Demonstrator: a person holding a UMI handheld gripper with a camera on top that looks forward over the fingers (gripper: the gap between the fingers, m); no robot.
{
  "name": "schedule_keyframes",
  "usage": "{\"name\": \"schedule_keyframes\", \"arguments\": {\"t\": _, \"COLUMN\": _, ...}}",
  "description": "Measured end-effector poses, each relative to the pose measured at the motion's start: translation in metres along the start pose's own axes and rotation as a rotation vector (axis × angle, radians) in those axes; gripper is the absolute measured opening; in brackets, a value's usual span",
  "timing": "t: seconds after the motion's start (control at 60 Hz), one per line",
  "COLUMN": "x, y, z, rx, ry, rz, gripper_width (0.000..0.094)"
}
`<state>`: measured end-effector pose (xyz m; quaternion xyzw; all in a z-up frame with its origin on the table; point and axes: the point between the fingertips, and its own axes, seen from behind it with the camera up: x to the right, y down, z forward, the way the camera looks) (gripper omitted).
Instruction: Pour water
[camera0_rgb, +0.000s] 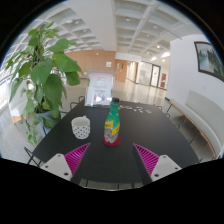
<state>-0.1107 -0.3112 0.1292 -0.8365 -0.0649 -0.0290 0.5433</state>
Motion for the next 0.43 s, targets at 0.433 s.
{"name": "schedule_keyframes", "arguments": {"t": 0.433, "x": 0.013, "y": 0.002, "z": -0.080, "rx": 0.046, "ry": 0.032, "rz": 0.009, "gripper_width": 0.0853}}
